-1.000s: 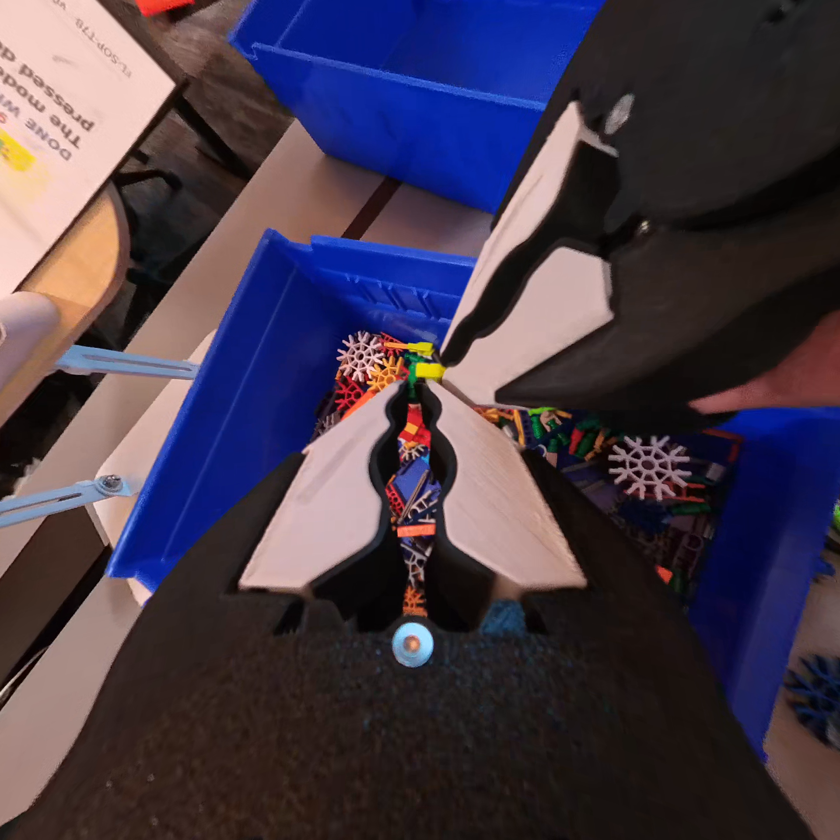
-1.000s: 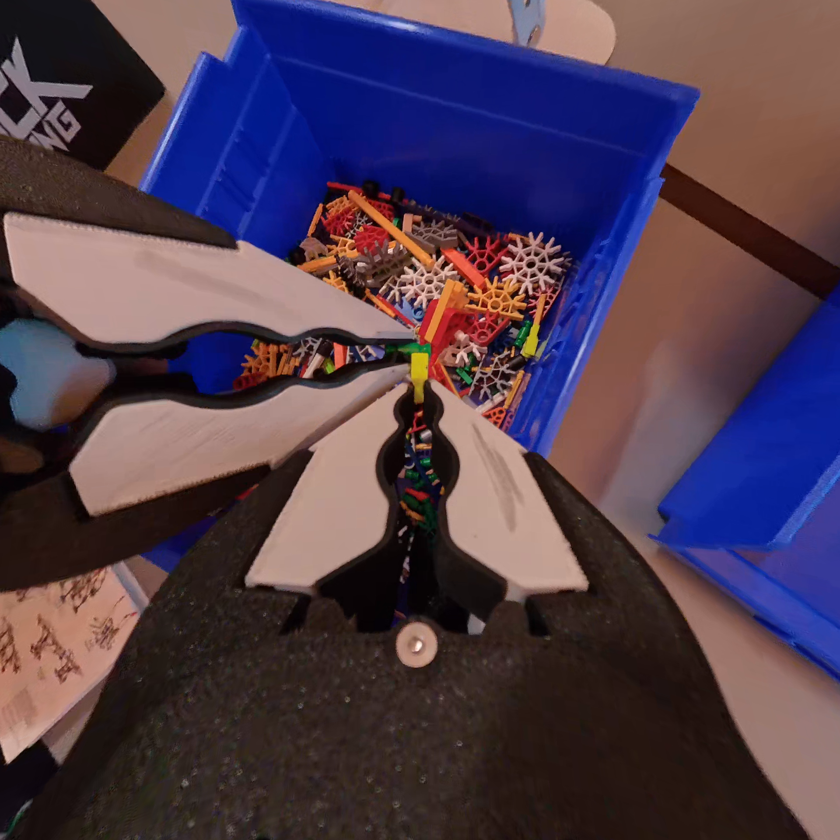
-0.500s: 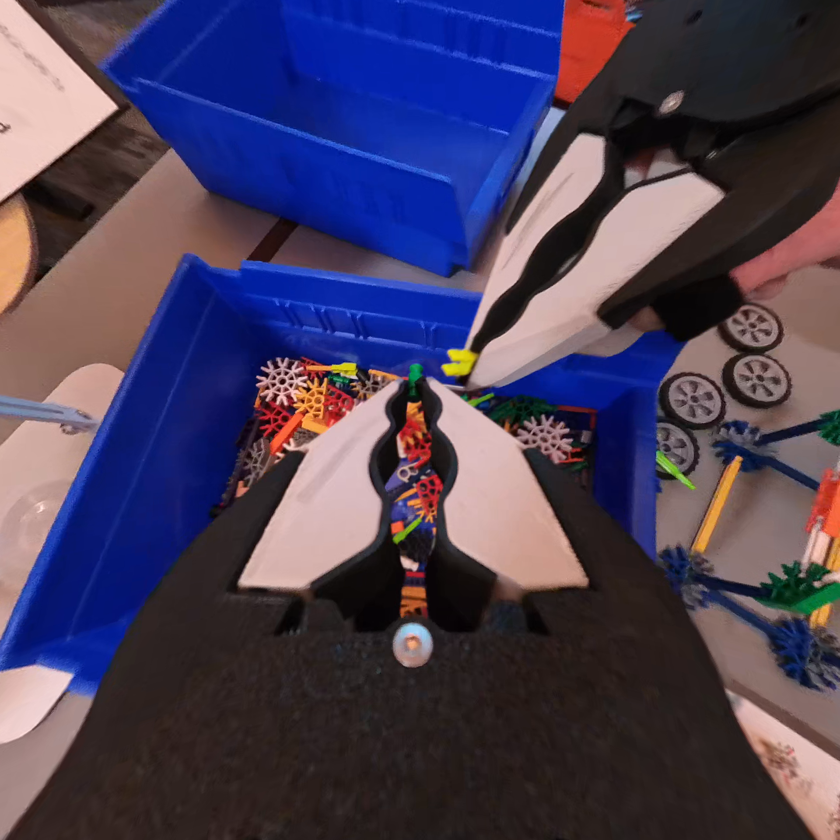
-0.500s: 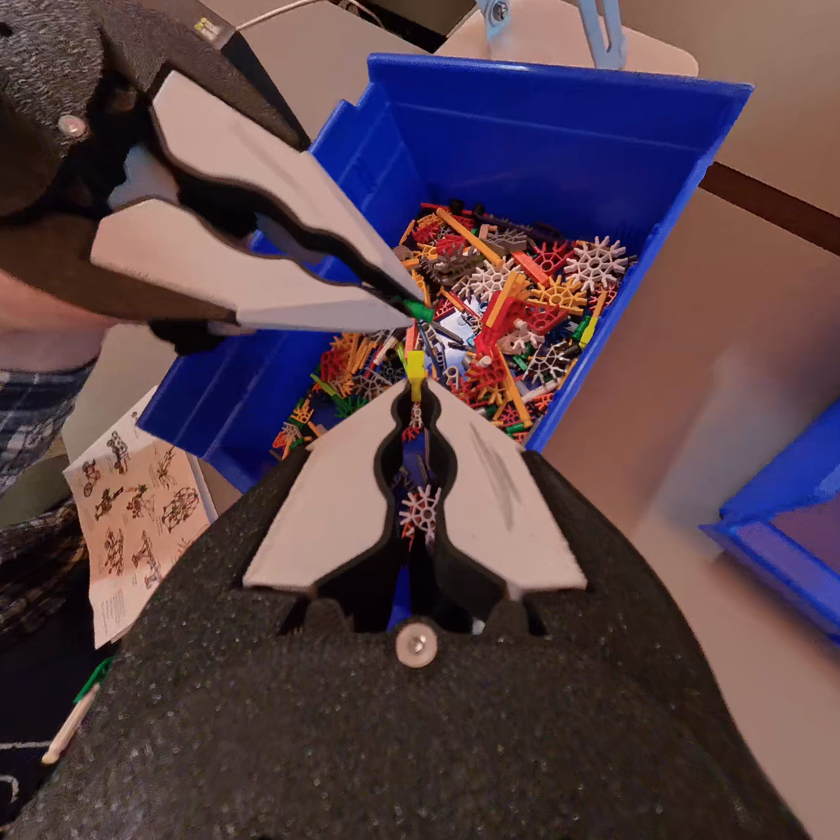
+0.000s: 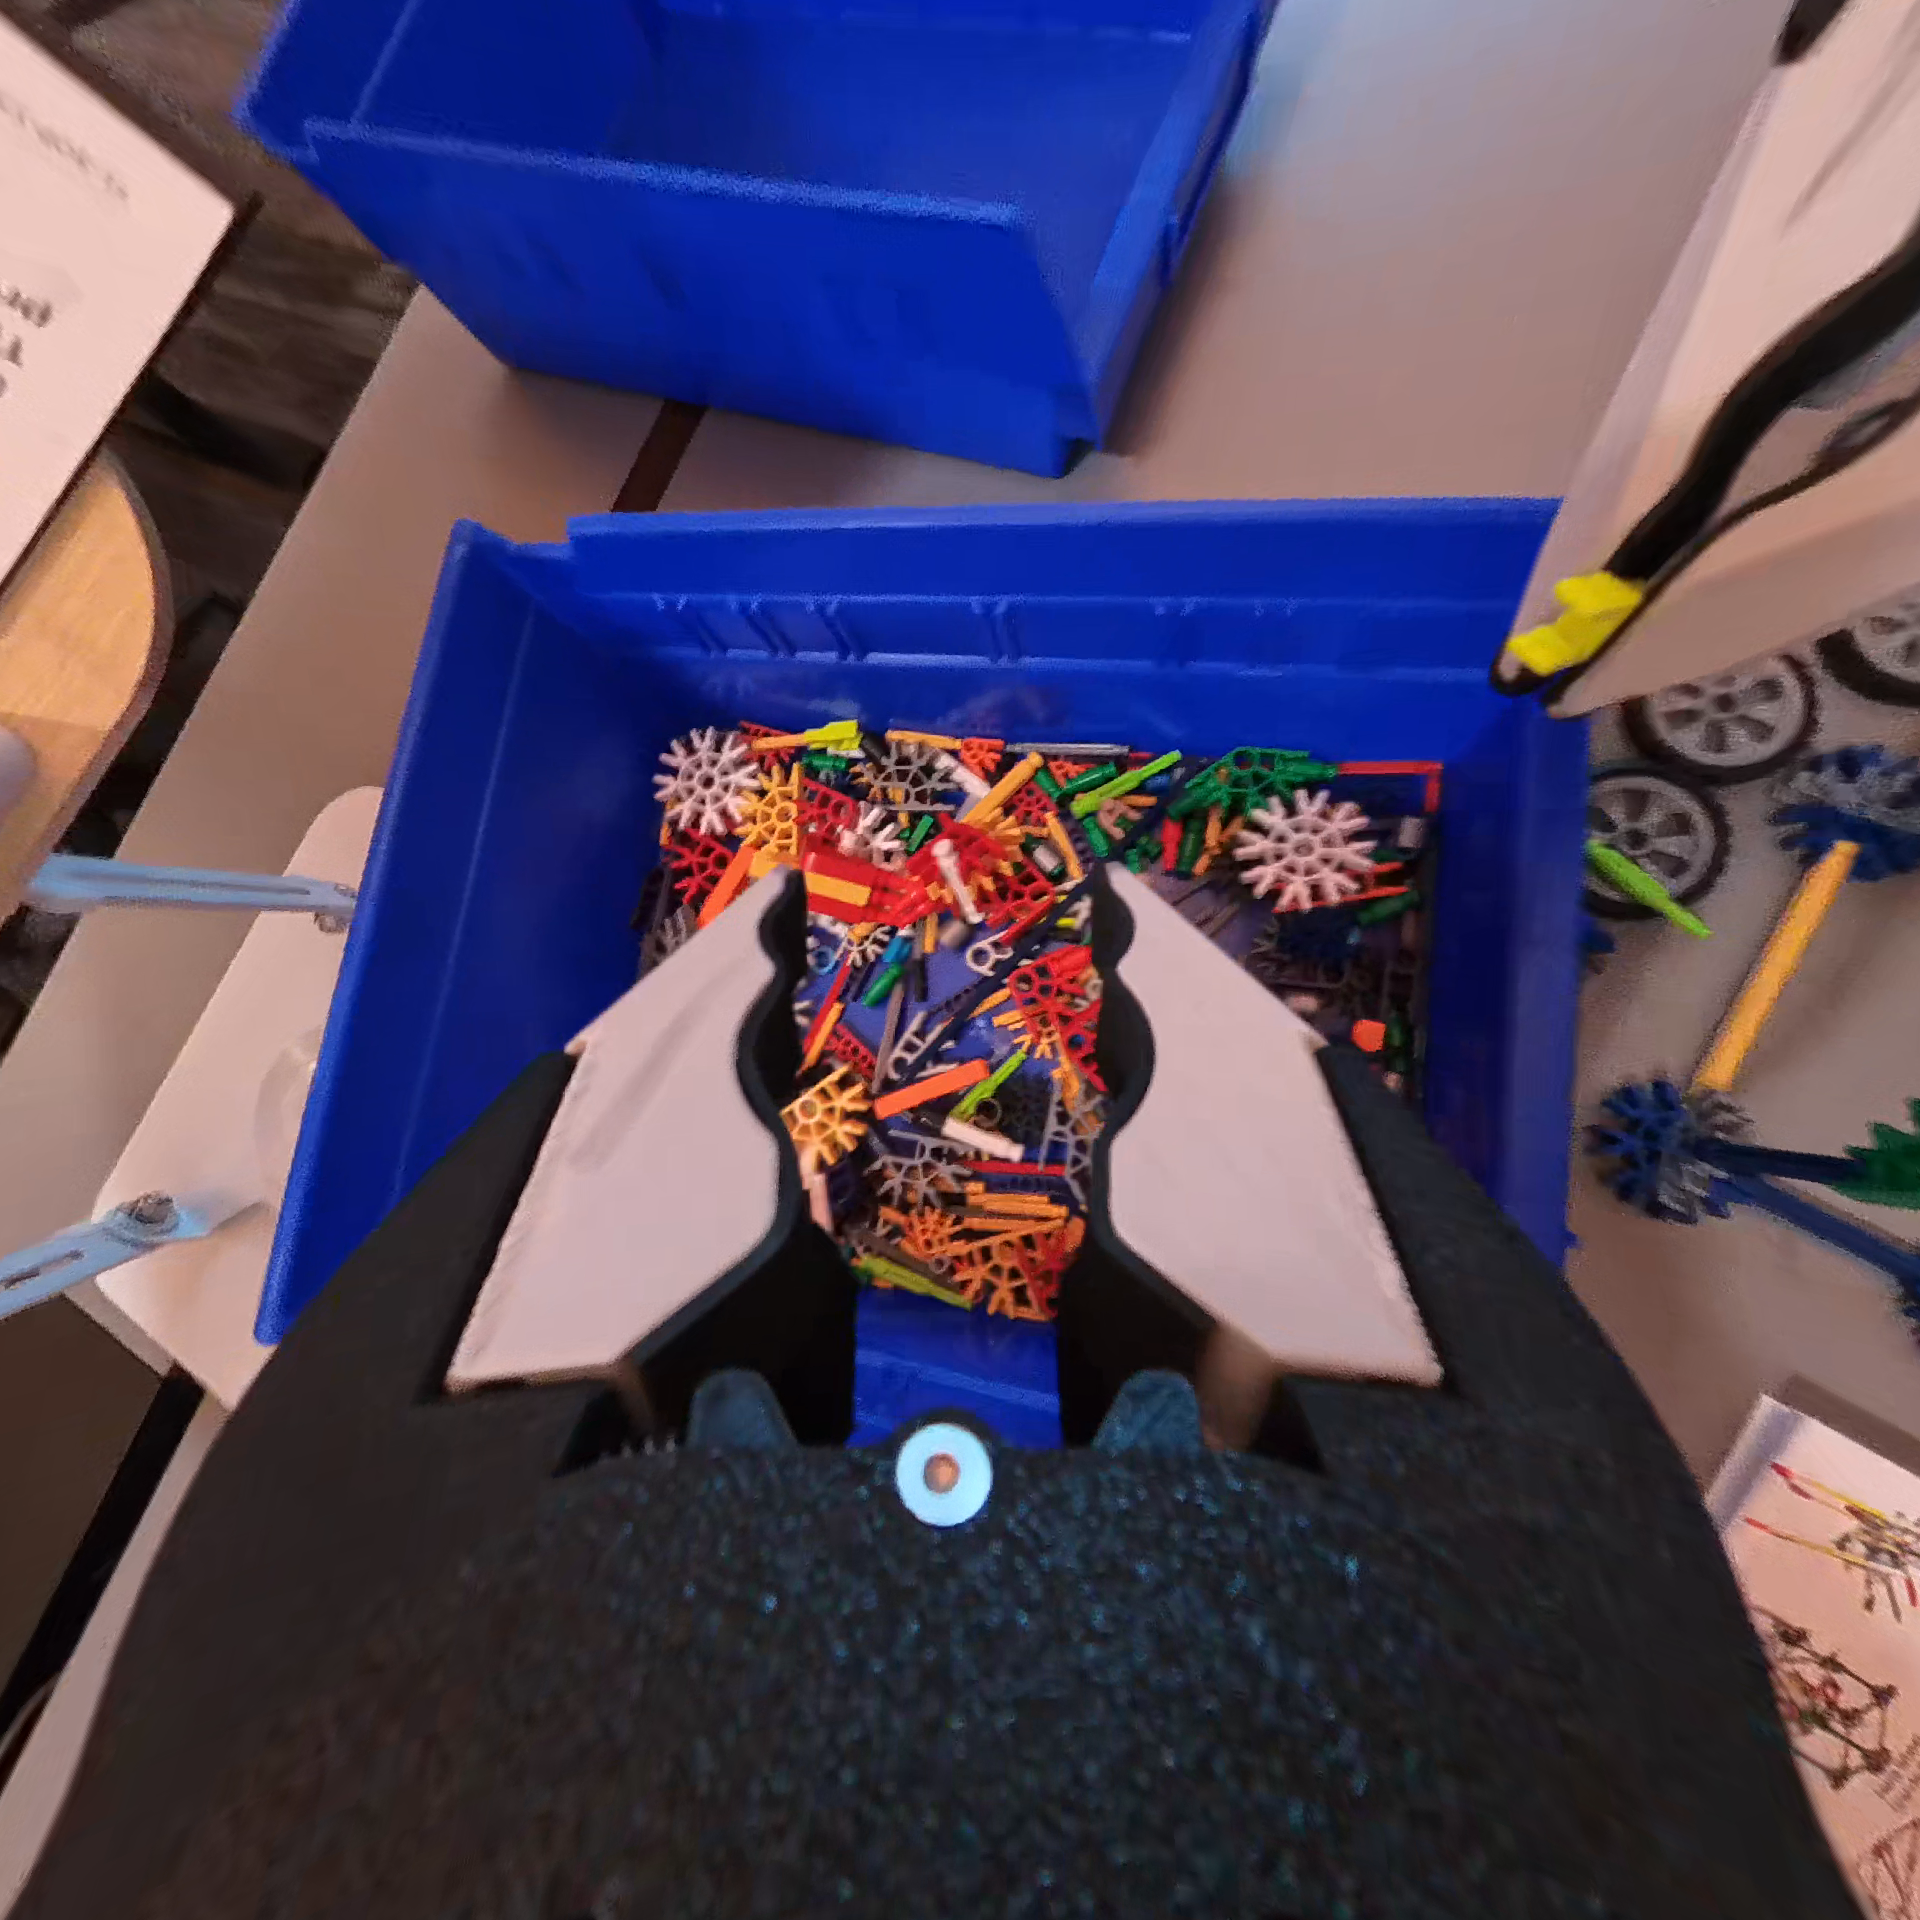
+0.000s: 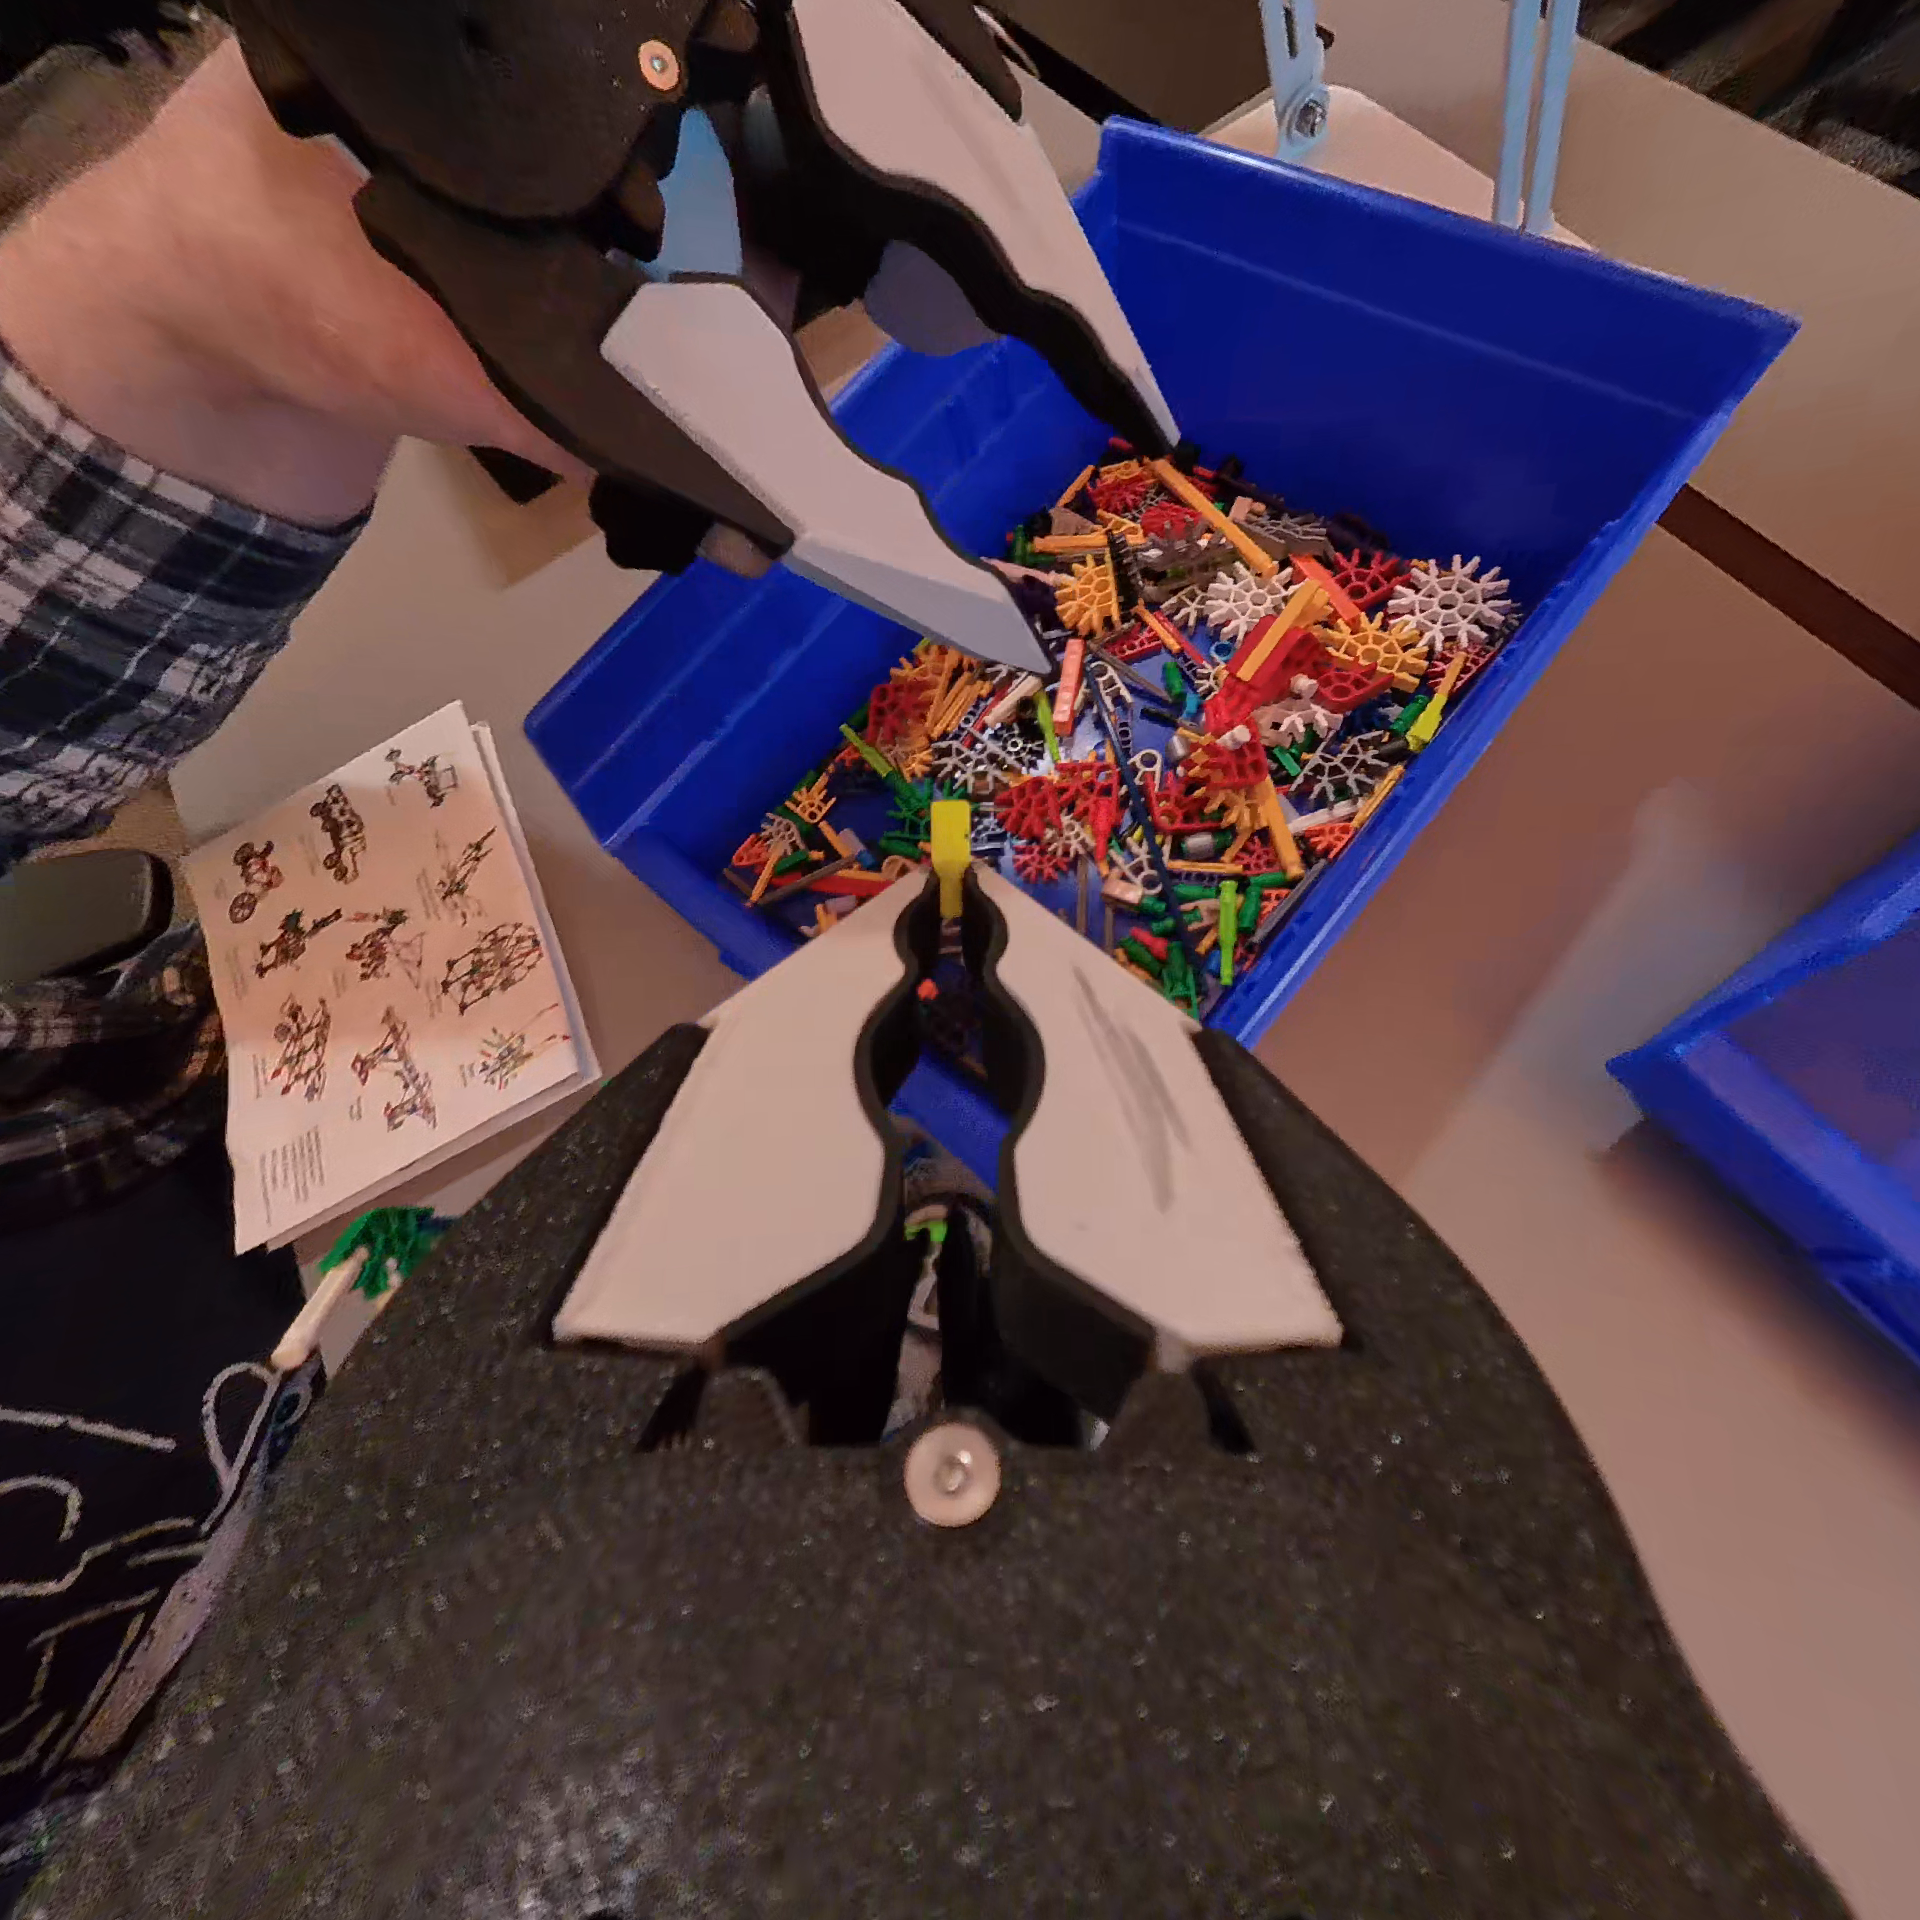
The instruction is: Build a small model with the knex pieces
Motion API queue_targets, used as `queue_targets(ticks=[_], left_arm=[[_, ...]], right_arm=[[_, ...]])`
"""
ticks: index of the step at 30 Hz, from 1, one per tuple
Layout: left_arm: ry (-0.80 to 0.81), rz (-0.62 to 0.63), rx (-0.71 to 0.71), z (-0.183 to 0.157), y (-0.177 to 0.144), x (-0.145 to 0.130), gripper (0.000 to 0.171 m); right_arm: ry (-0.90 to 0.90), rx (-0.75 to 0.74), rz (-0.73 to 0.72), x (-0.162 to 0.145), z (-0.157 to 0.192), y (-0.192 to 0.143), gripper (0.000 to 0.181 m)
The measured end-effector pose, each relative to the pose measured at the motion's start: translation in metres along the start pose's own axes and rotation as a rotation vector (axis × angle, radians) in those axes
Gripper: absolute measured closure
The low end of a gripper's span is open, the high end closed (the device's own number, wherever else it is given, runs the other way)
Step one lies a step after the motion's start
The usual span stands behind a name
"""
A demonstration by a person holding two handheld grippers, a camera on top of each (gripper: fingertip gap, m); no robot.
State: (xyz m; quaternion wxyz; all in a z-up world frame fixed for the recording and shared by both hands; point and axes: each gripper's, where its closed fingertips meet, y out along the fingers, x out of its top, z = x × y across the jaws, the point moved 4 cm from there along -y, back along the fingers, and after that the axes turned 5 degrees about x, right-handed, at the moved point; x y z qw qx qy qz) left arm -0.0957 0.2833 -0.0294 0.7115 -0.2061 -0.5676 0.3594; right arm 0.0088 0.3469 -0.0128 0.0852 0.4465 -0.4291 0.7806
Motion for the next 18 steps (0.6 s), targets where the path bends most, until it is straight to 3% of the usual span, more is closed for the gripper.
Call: queue_targets(ticks=[7,18], left_arm=[[0.132,-0.151,-0.073,-0.040,-0.038,0.006,0.132],[0.286,-0.379,-0.323,-0.102,-0.086,-0.008,0.143]], right_arm=[[-0.070,0.024,-0.024,-0.015,0.036,-0.023,0.180],[-0.199,0.038,0.040,-0.034,0.082,-0.010,0.179]])
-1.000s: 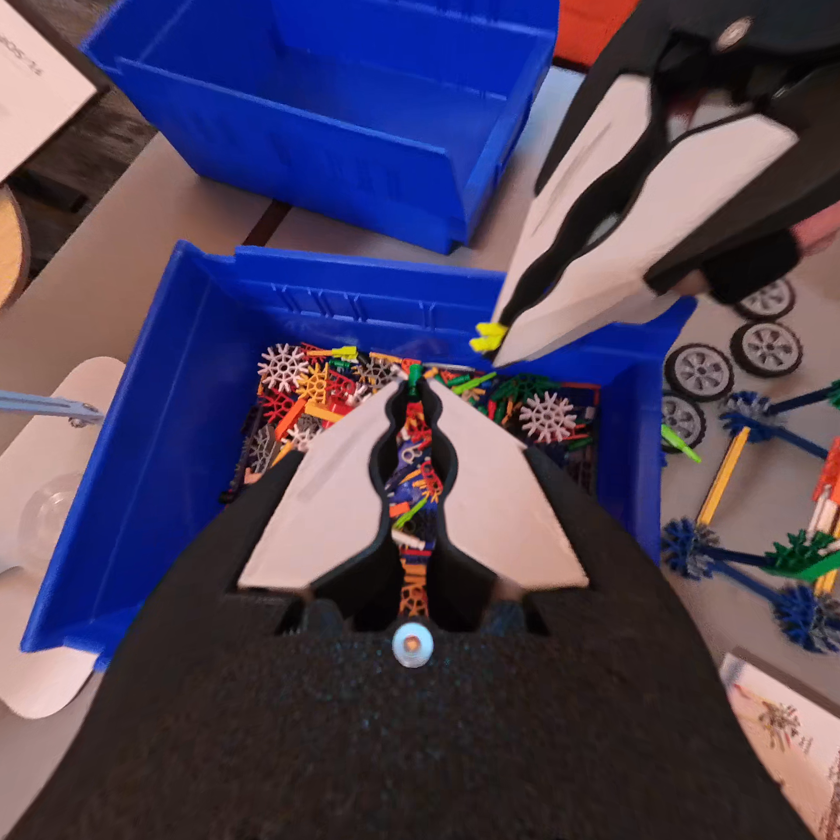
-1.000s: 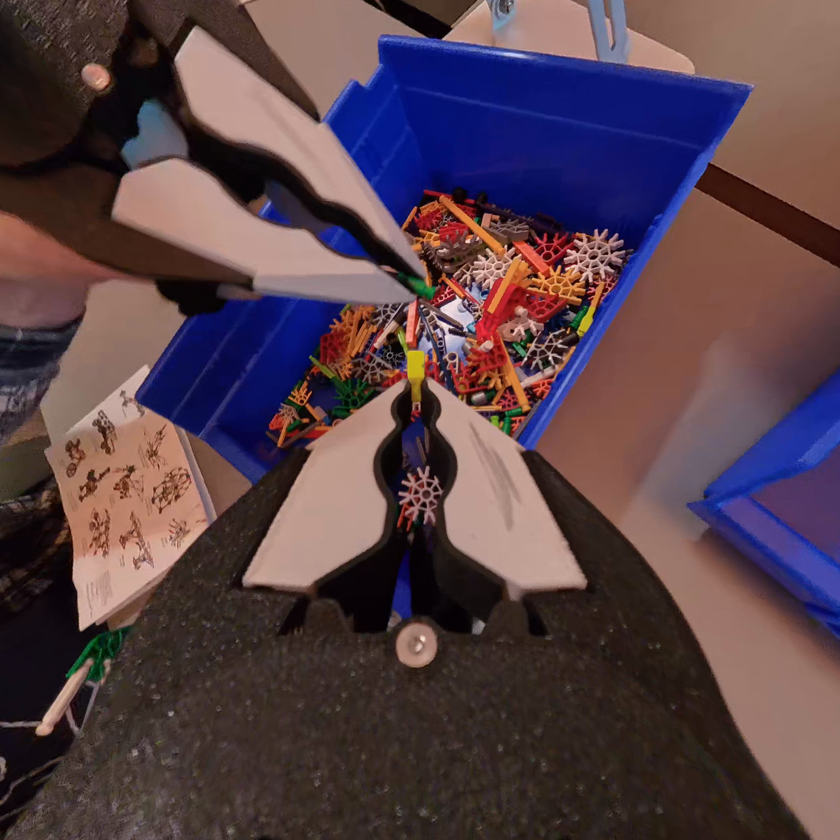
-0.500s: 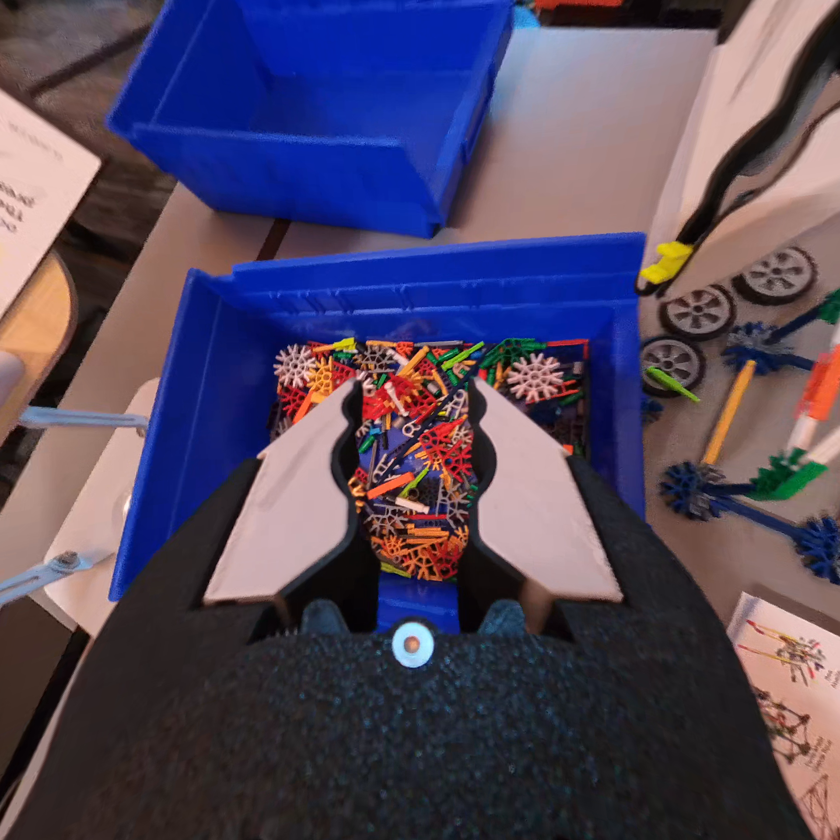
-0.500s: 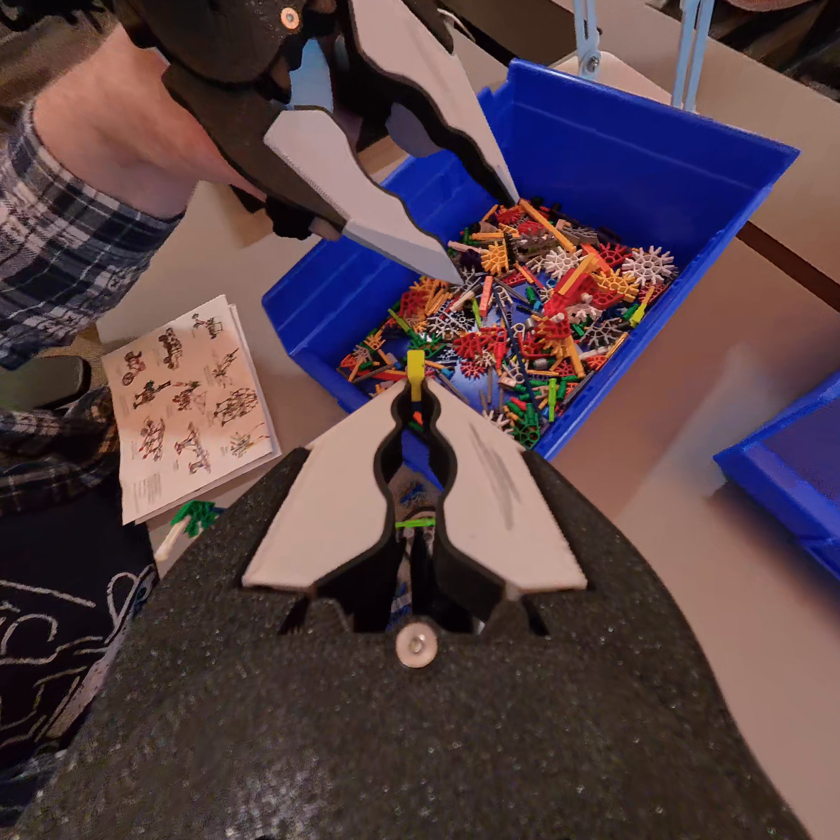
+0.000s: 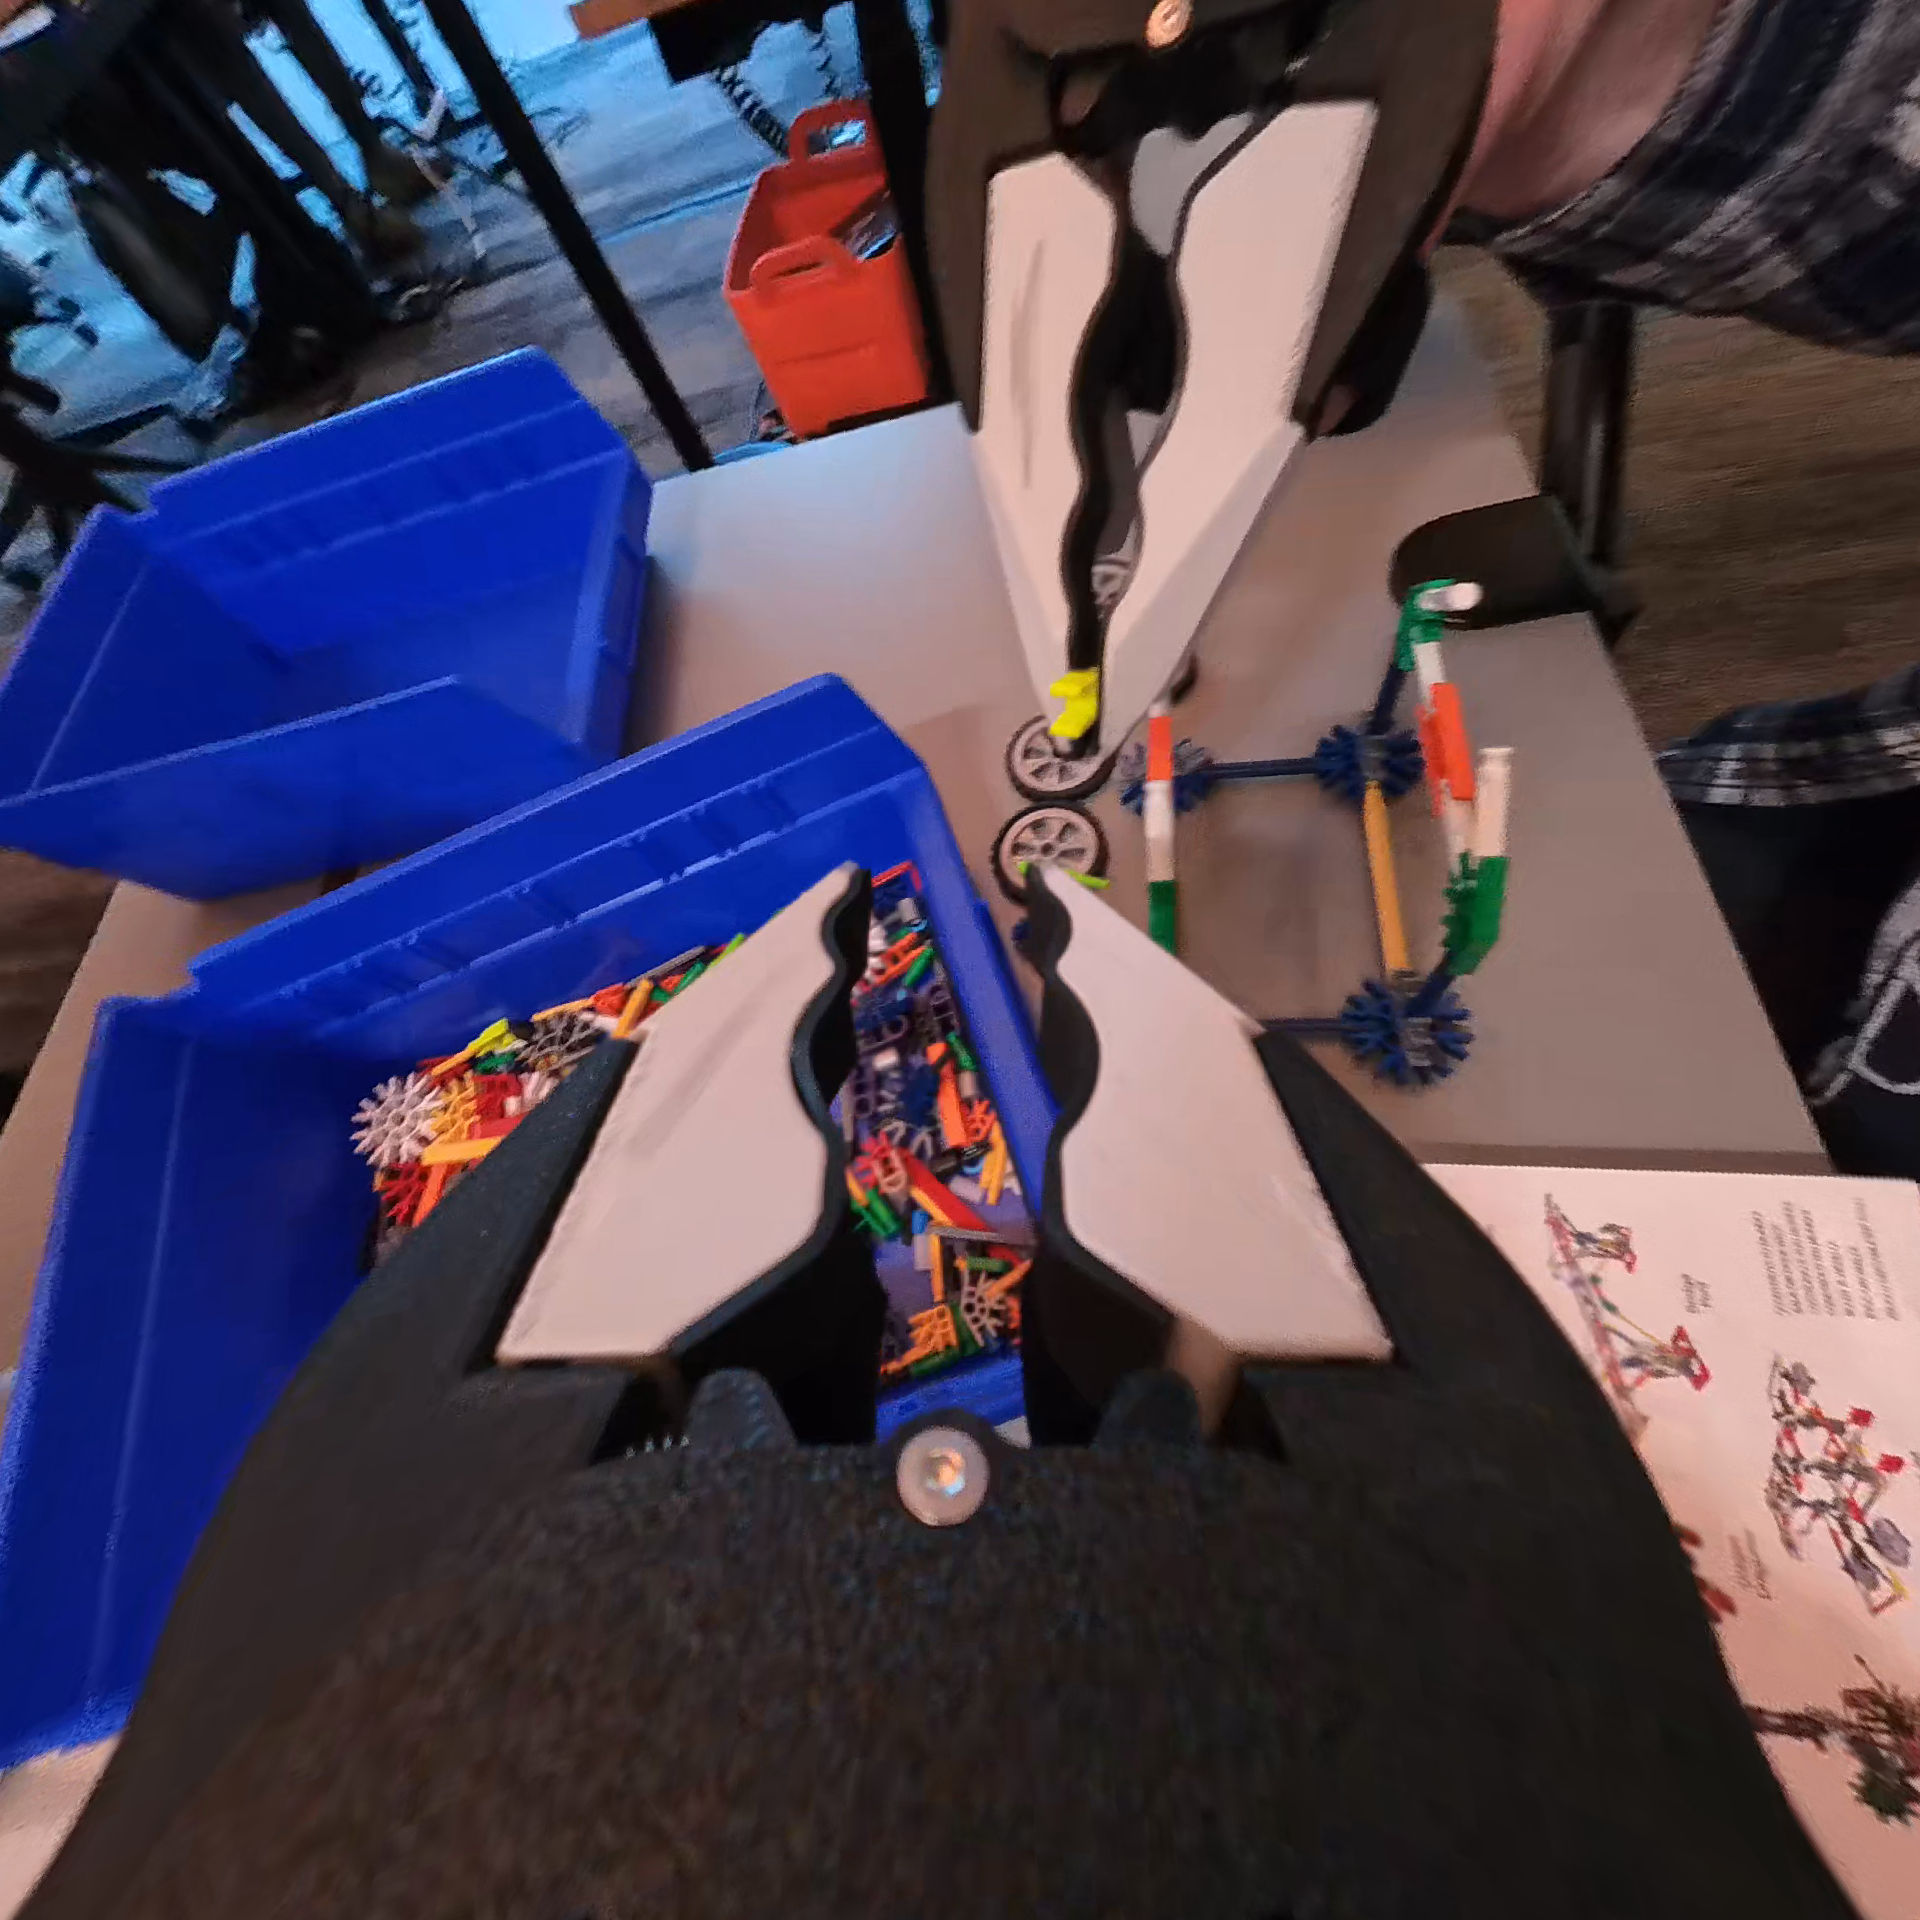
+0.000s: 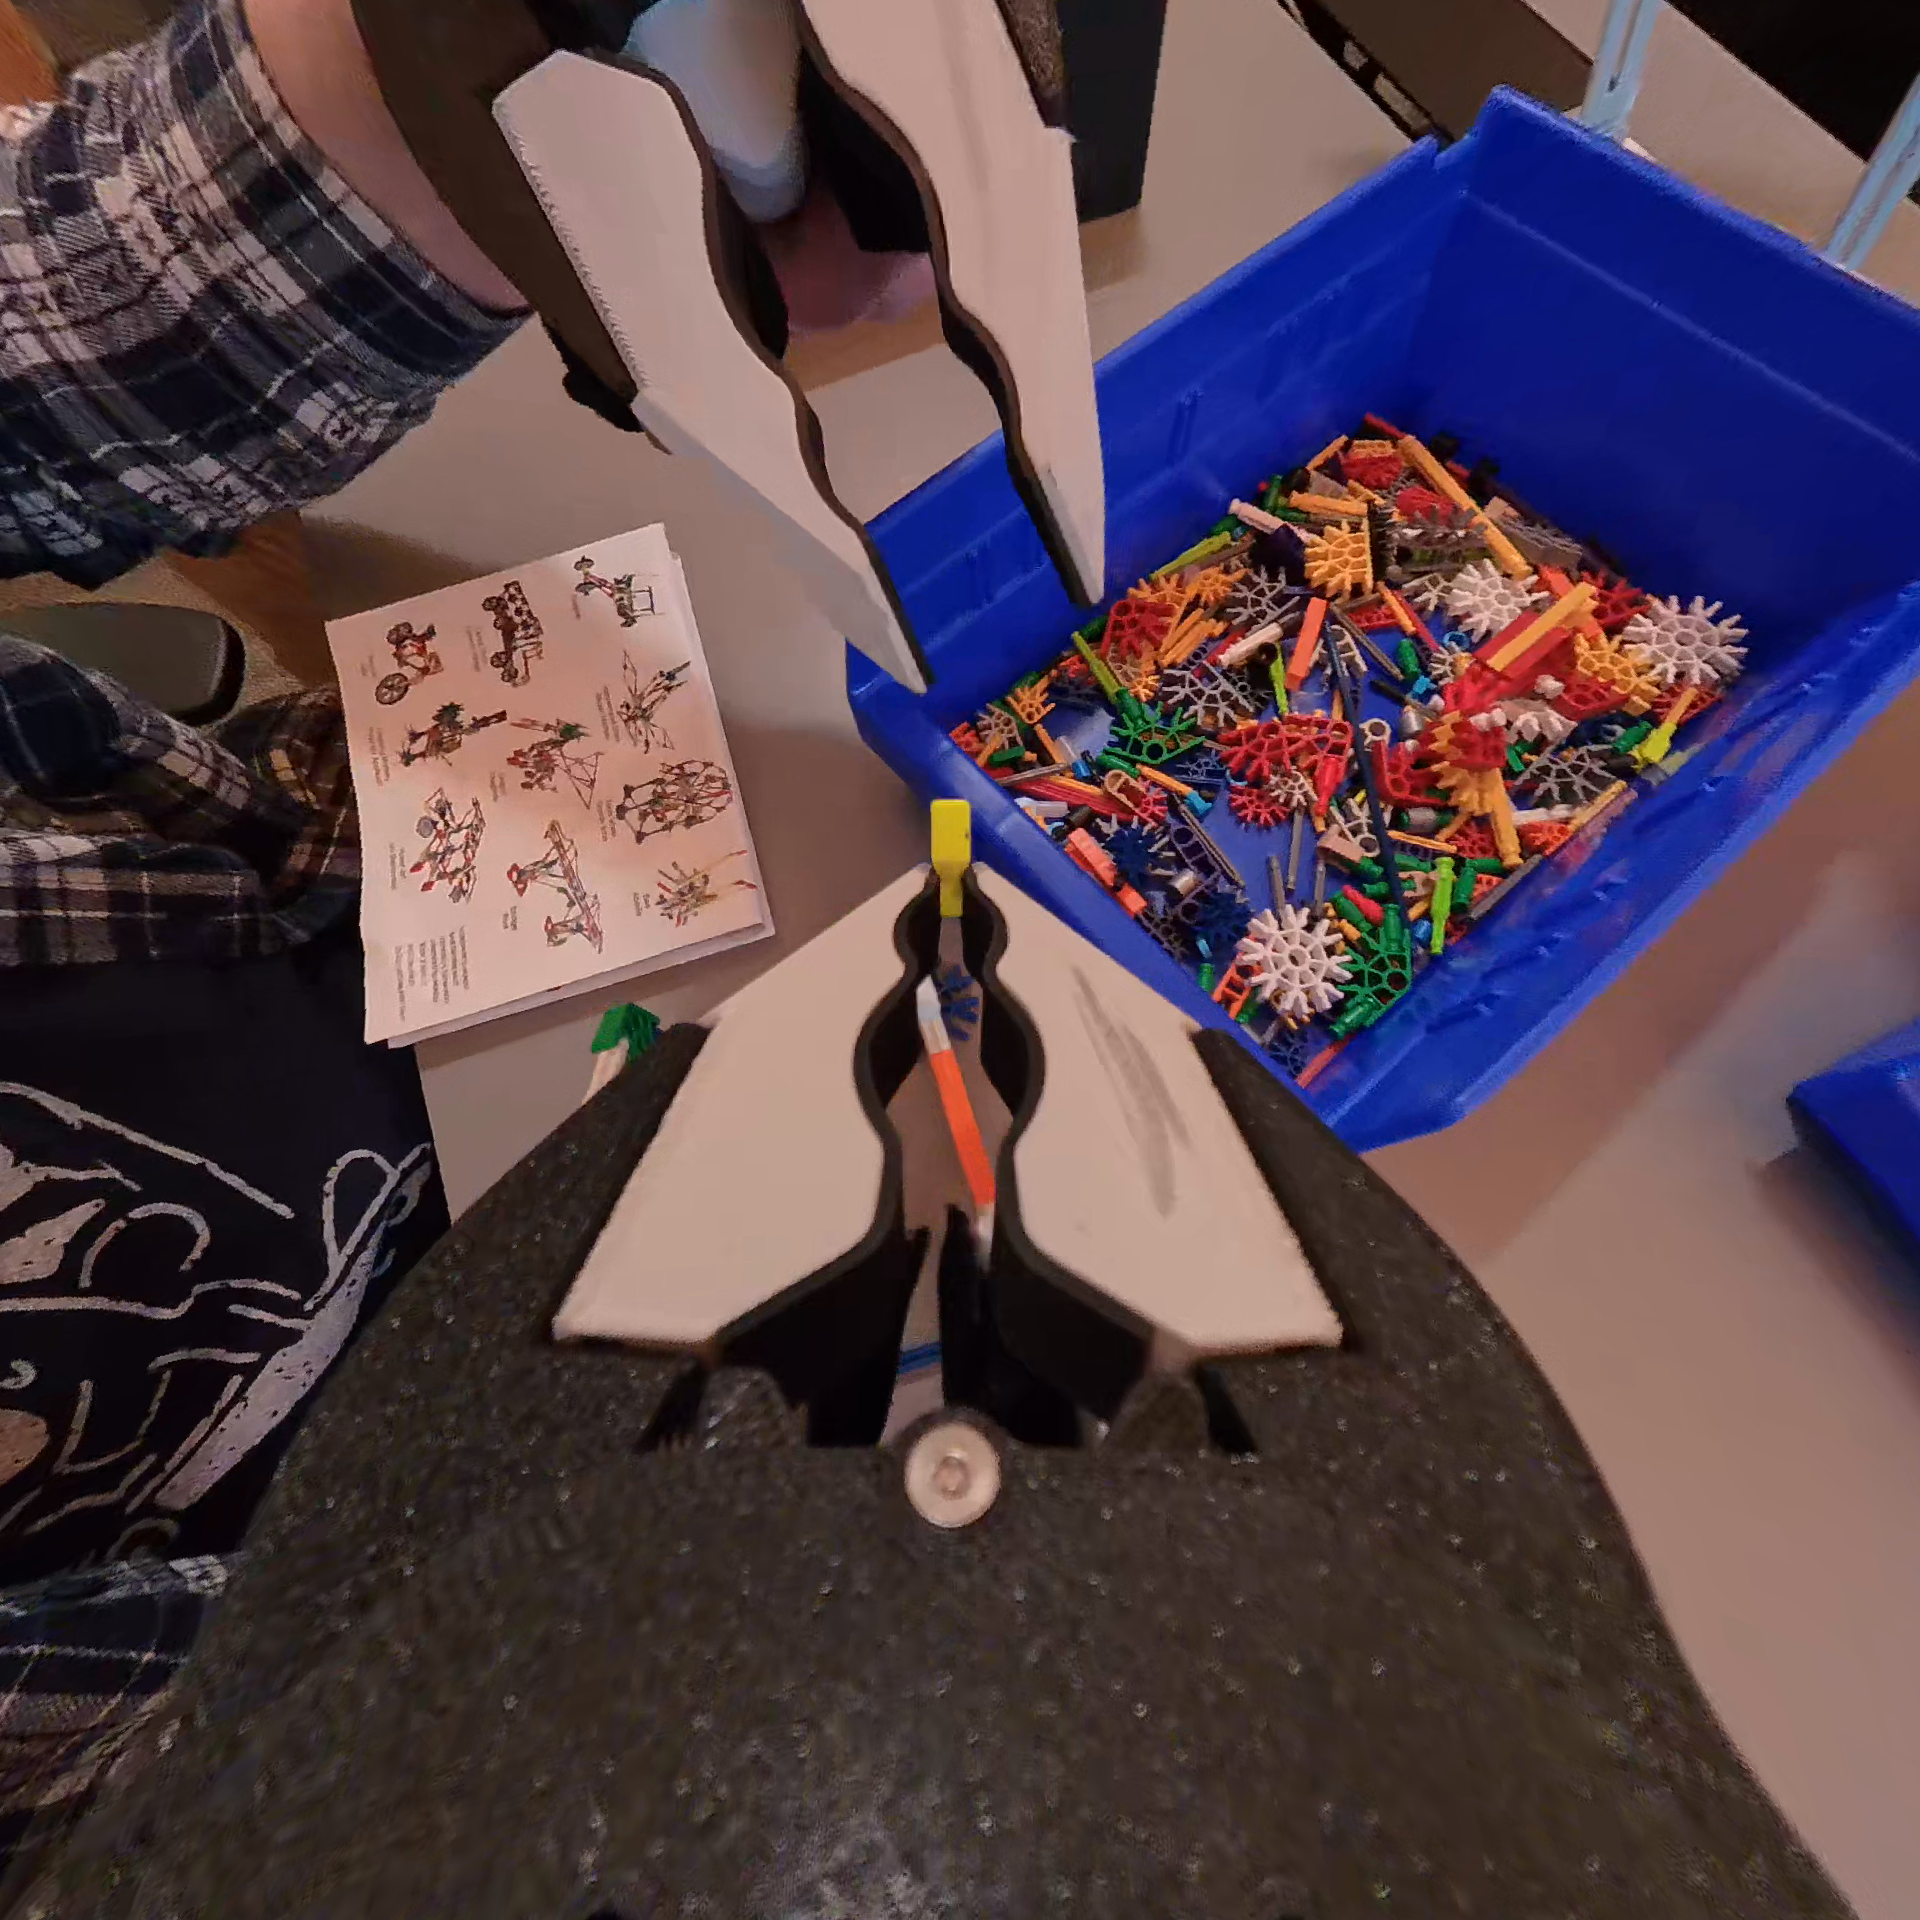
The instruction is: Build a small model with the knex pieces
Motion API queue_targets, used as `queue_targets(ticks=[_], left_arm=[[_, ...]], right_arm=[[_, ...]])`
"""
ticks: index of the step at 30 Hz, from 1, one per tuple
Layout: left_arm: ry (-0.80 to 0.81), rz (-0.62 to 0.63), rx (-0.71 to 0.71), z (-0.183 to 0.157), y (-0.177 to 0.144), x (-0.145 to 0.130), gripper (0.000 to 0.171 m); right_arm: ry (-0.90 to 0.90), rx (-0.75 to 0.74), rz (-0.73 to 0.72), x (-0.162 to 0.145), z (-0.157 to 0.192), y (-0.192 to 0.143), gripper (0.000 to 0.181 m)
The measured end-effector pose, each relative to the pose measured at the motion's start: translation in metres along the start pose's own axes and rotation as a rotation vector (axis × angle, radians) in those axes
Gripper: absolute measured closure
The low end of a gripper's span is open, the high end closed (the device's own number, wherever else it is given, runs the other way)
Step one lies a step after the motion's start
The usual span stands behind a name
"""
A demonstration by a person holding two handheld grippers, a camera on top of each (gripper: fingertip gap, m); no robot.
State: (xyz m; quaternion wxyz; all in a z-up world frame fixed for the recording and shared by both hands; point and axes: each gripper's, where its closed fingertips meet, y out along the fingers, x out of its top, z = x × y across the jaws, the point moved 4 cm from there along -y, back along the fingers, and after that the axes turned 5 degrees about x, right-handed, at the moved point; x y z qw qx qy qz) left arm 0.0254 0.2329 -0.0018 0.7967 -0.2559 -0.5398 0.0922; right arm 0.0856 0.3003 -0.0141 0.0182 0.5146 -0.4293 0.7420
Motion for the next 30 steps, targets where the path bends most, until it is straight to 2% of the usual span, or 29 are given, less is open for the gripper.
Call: queue_targets(ticks=[8,15,22,25,30], left_arm=[[0.070,-0.039,-0.126,-0.017,0.007,-0.004,0.144],[0.133,0.002,-0.167,-0.009,0.016,0.000,0.144],[0.157,-0.059,-0.198,-0.004,0.014,0.009,0.144],[0.213,0.051,-0.161,0.002,0.019,-0.006,0.144],[0.208,0.048,-0.144,0.009,0.015,-0.006,0.143]], right_arm=[[-0.020,-0.013,0.038,-0.002,0.007,0.010,0.179],[-0.010,-0.023,0.048,-0.004,0.005,0.009,0.179],[-0.009,-0.020,0.060,-0.003,0.002,0.013,0.179],[-0.014,-0.044,0.071,-0.003,-0.002,0.014,0.179],[-0.012,-0.035,0.074,-0.001,-0.004,0.019,0.179]])
